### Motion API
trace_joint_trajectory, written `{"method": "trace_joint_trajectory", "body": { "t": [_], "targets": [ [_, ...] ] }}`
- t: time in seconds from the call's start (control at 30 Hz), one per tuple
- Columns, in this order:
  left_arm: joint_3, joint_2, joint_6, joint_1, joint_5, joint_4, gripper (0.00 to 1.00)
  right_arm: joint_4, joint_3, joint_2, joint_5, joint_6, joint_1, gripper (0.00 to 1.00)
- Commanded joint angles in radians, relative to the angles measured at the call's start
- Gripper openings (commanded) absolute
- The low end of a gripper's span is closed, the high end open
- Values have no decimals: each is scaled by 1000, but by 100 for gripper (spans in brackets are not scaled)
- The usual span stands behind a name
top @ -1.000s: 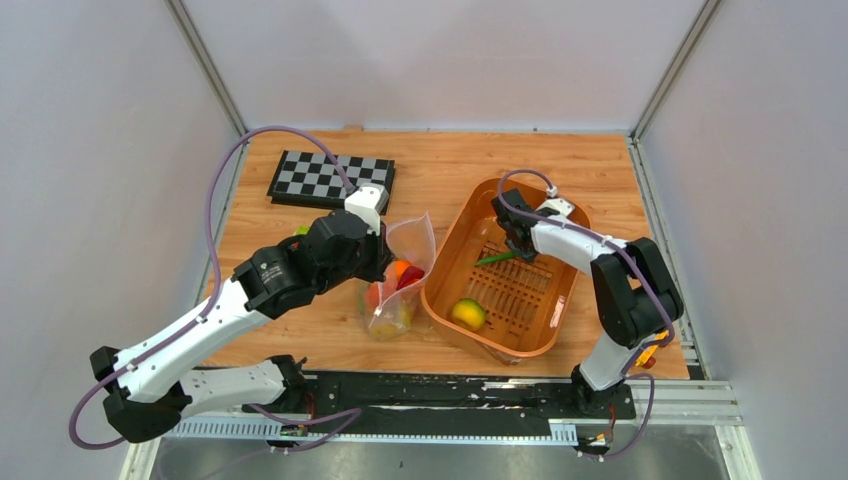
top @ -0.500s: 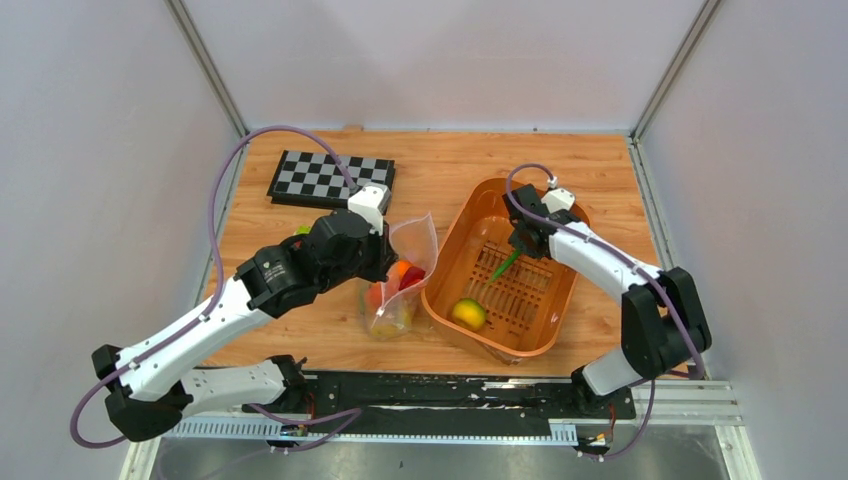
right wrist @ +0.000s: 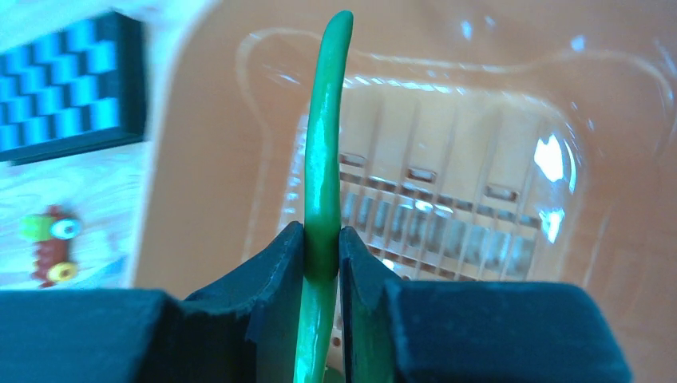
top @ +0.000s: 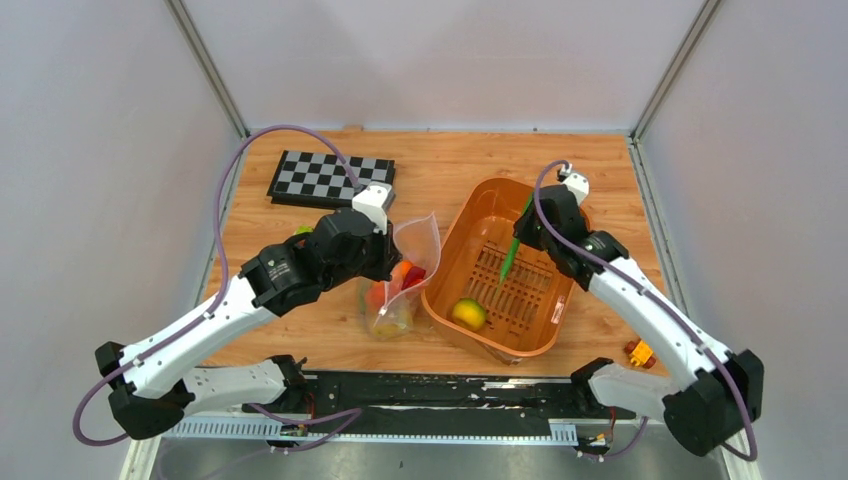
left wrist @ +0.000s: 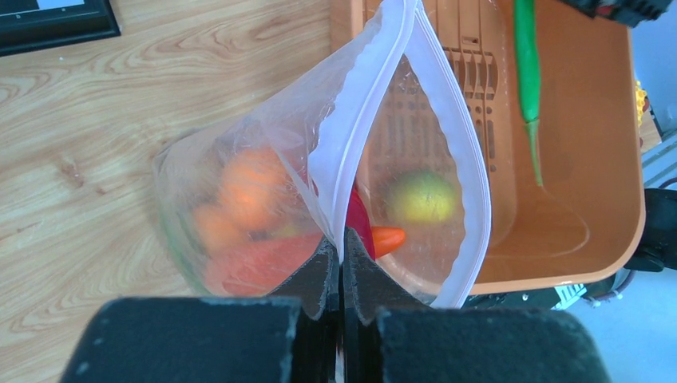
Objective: Place the food in the zip-top bag and seal the zipper
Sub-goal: Pick up the fake vegetable from the bin, then place the fake vegetable in the zipper food storage bag.
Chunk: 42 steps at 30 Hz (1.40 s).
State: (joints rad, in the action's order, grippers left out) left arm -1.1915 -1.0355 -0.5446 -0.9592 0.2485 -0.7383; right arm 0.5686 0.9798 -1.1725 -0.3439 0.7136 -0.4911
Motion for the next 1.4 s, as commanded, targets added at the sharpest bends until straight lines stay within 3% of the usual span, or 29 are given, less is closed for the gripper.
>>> {"method": "trace_joint_trajectory", "body": {
  "t": [0.0,0.2,0.53,0.67,0.87,1.03,1.37],
  "targets": [
    [0,3,-8,4,-17,57,1,-163,-5,134,99,-107,-15,0],
    [0,-4,-14,4,-48,78,1,-281,50,229,125,-177,-116,0],
    [-8,8,-33,4,-70,92,1,-552,228,126,-212,-450,-468,0],
    [1,31,-44,4,-62,91,1,-826,185,55,-357,-546,-575,0],
    [13,60,-50,4,-66,91,2,-1156,119,-65,-475,-632,-637,0],
    [21,83,-64,4,-72,96,2,-1291,78,-149,-538,-699,-647,0],
    [26,106,-75,4,-22,120,2,-1355,30,-236,-603,-741,-711,0]
  ]
}}
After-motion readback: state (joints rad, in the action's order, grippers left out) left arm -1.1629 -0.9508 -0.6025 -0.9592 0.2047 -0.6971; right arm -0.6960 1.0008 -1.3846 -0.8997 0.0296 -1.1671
